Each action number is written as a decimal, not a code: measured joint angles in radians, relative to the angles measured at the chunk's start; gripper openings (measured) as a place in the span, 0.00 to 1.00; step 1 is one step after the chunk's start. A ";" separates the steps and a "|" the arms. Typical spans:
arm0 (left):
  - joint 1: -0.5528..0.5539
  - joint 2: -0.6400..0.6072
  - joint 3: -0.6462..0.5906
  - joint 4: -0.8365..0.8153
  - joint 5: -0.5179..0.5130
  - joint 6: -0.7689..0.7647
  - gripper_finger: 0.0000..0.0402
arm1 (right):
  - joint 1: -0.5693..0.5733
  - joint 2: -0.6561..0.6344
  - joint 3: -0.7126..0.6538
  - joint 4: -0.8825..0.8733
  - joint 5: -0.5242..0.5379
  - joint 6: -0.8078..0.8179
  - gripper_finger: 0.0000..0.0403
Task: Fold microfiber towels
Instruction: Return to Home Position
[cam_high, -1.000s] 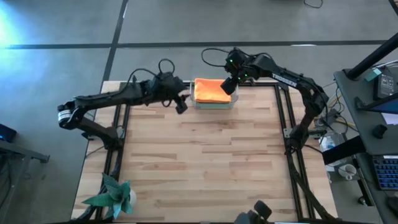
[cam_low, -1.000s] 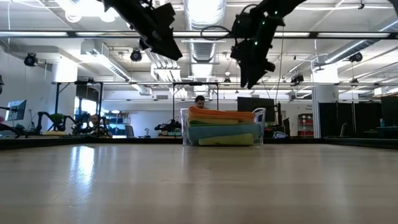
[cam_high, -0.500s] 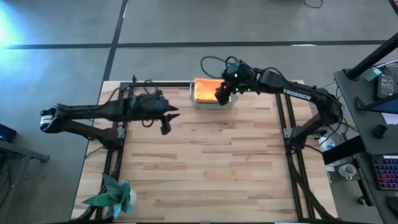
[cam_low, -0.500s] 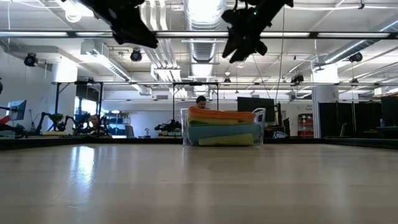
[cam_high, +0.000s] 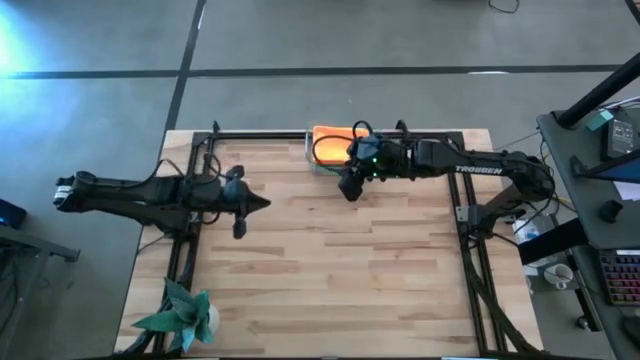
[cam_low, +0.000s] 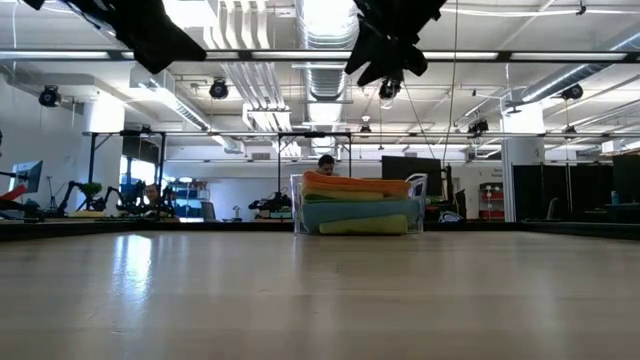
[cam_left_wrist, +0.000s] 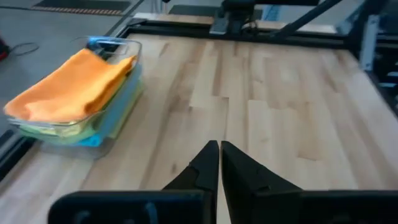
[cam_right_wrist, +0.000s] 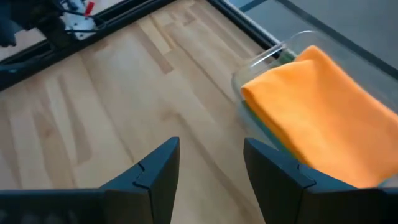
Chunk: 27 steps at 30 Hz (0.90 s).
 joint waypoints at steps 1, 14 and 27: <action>-0.011 -0.015 -0.011 0.005 0.000 -0.005 0.00 | 0.010 0.000 0.000 0.000 0.000 0.007 0.44; -0.056 -0.273 -0.278 0.201 0.000 -0.095 0.00 | 0.119 0.000 0.008 0.054 0.001 0.045 0.43; -0.056 -0.536 -0.508 0.241 0.001 -0.218 0.00 | 0.135 -0.043 0.008 0.006 0.001 0.002 0.43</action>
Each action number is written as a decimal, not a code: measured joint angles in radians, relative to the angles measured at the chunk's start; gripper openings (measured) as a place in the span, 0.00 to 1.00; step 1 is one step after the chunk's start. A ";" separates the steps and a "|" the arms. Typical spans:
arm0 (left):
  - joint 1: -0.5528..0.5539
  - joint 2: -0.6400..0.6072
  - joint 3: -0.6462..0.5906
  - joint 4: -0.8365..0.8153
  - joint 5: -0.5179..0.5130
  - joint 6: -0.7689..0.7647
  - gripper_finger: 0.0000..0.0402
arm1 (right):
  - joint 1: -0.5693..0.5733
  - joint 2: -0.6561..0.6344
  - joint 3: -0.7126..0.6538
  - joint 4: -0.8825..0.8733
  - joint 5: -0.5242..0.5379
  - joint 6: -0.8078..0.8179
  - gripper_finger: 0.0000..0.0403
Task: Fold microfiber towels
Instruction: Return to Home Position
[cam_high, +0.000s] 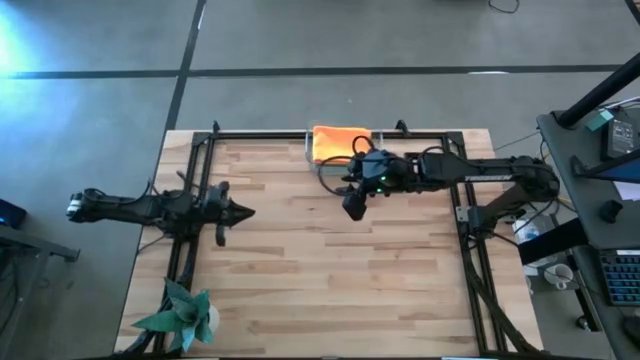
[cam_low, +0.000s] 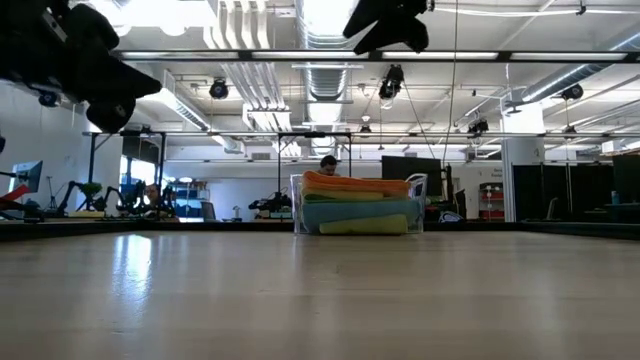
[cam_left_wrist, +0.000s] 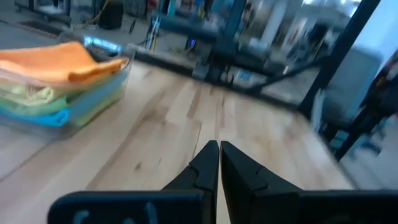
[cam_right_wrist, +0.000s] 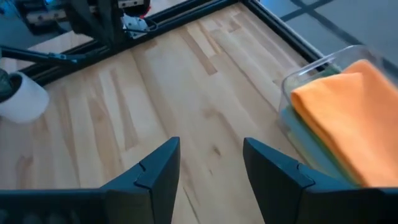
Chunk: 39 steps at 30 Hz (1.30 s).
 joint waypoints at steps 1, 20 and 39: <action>0.001 -0.024 -0.009 0.002 -0.001 -0.010 0.00 | -0.004 -0.017 0.000 -0.011 0.000 -0.013 0.43; 0.002 -0.122 -0.083 -0.012 -0.013 -0.016 0.00 | -0.028 -0.649 -0.400 0.026 0.298 -0.010 0.43; 0.002 -0.118 -0.109 -0.002 -0.015 -0.013 0.00 | -0.027 -0.918 -1.033 0.516 0.176 0.217 0.43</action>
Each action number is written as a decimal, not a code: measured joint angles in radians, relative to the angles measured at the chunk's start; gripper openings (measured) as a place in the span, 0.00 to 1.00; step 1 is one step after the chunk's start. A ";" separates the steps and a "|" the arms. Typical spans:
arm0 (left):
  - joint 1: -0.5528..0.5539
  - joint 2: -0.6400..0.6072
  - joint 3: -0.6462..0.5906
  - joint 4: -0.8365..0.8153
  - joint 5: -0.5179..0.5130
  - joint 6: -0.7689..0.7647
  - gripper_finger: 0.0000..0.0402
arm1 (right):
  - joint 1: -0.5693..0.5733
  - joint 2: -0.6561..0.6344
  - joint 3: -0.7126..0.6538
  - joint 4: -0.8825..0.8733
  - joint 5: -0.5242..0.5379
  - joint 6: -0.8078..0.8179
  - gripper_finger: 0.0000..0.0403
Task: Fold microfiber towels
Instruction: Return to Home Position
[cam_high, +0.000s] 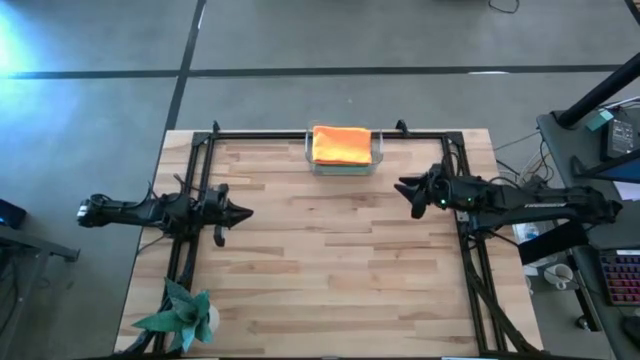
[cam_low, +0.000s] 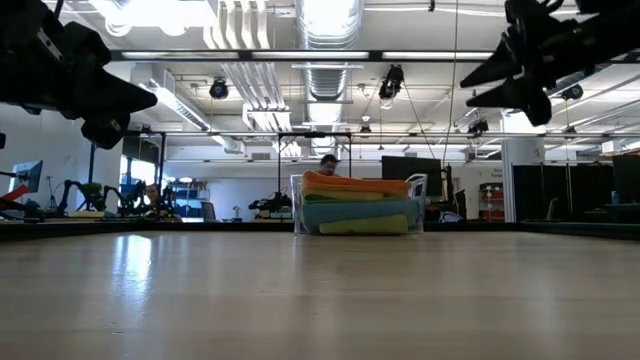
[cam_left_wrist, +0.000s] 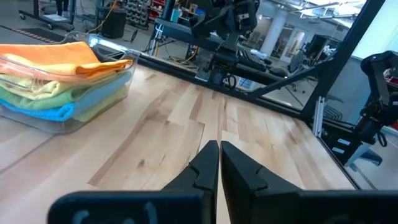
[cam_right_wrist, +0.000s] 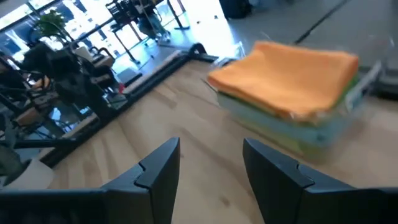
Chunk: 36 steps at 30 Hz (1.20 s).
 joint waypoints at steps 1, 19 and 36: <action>0.000 0.002 0.000 0.000 0.000 0.000 0.00 | 0.000 -0.008 -0.018 0.004 0.000 0.012 0.43; 0.000 0.011 0.000 -0.001 0.001 0.001 0.00 | -0.001 -0.334 -0.204 -0.011 0.016 0.002 0.43; 0.000 0.024 -0.003 0.013 0.001 0.001 0.00 | -0.005 -0.434 -0.339 0.097 0.072 -0.009 0.43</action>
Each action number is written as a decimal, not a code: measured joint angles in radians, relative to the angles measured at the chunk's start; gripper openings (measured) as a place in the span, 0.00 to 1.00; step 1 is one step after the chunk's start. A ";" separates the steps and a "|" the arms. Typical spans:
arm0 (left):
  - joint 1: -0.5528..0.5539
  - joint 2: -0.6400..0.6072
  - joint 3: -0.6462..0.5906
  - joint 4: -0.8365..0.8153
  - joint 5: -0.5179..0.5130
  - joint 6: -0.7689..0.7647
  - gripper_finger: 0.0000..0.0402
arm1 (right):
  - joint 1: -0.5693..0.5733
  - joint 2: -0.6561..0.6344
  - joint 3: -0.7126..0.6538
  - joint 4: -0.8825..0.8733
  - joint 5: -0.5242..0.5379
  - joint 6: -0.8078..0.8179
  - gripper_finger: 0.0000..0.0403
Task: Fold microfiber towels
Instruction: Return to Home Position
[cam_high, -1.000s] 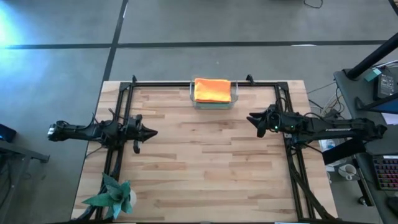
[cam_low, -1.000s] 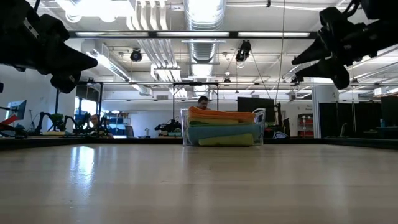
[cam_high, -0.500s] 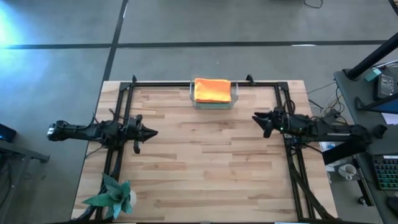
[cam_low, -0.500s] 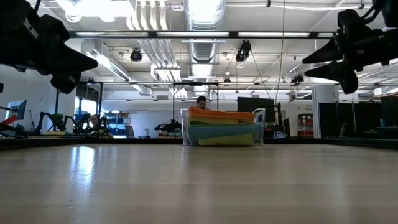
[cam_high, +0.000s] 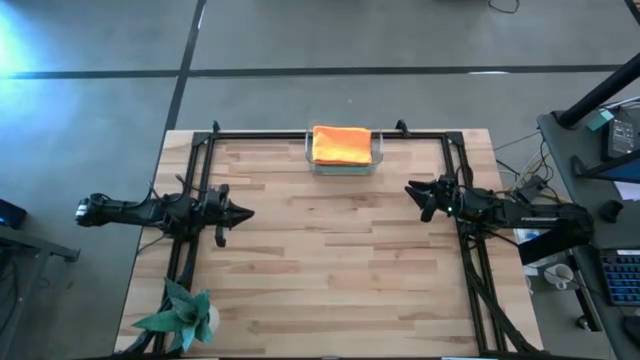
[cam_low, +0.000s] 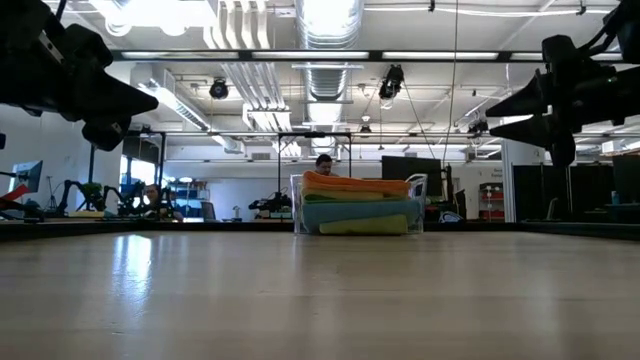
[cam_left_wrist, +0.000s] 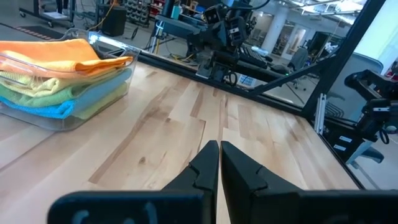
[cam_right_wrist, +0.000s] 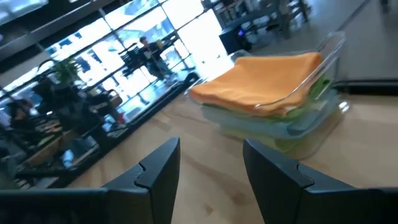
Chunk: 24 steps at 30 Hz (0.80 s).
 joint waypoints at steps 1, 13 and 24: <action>0.000 0.000 -0.001 0.004 0.000 0.000 0.00 | 0.000 0.000 0.000 0.000 0.019 -0.002 0.43; 0.000 0.001 -0.001 0.011 0.000 0.000 0.00 | 0.000 0.003 0.000 0.002 0.058 -0.078 0.43; 0.000 0.003 -0.002 0.016 0.000 0.000 0.00 | 0.000 0.003 0.000 0.002 0.058 -0.079 0.43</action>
